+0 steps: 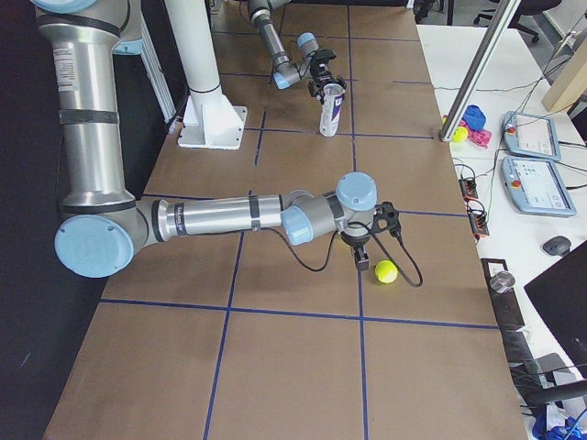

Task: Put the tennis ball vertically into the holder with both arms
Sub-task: 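Reach the right gripper to the nearer tennis ball and grasp it, then carry the ball with the right gripper over the can's opening and release it, then move the right gripper back toward the remaining tennis ball, then grasp the second tennis ball with the right gripper and lift it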

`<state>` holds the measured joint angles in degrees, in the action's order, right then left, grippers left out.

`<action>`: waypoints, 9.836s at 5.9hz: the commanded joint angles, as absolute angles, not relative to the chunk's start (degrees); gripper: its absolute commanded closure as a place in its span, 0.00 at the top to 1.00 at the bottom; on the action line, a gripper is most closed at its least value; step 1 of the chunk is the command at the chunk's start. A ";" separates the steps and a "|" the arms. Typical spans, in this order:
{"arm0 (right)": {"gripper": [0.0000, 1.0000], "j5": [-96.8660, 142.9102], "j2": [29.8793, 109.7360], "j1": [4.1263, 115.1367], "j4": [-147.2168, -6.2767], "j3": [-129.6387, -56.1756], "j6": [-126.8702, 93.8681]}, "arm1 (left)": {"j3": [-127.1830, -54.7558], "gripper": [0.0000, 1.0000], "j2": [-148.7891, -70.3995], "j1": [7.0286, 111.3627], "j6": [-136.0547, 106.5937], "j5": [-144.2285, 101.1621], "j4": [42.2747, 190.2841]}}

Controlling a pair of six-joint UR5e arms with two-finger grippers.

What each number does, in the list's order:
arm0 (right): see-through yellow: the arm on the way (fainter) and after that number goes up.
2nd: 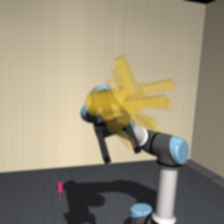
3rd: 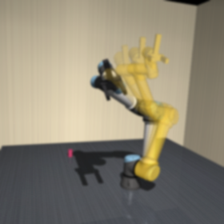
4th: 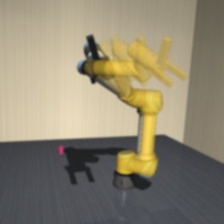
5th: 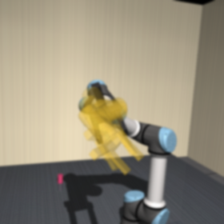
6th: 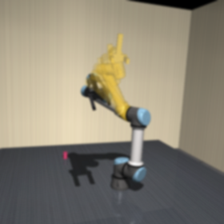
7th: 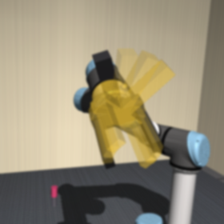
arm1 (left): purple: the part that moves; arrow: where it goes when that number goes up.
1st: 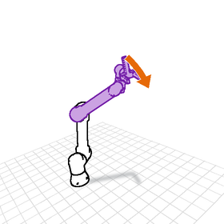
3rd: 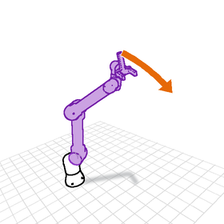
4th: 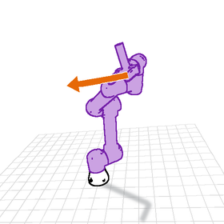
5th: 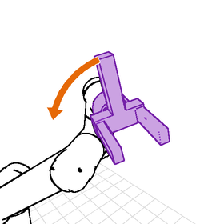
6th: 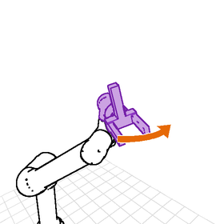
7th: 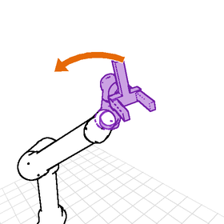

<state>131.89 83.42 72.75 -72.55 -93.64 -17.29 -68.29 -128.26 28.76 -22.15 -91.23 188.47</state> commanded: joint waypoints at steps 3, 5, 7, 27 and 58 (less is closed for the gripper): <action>1.00 121.47 78.57 58.29 -72.25 -92.81 -27.33 | -68.29 0.96 -128.32 28.74 -22.15 -91.23 188.35; 1.00 118.15 78.49 54.60 -70.59 -89.93 -27.33 | -68.20 0.96 -128.32 28.74 -22.15 -91.23 188.35; 1.00 117.60 77.53 53.71 -61.12 -81.51 -27.25 | -68.12 0.96 -128.32 28.74 -22.06 -91.23 188.35; 0.44 106.17 31.72 36.74 -107.14 -93.69 -73.48 | -68.20 0.97 -128.58 28.74 -21.97 -91.23 186.68; 0.00 116.70 67.15 66.97 -64.15 -68.70 -5.53 | -68.55 0.96 -127.35 29.44 -21.89 -91.23 187.29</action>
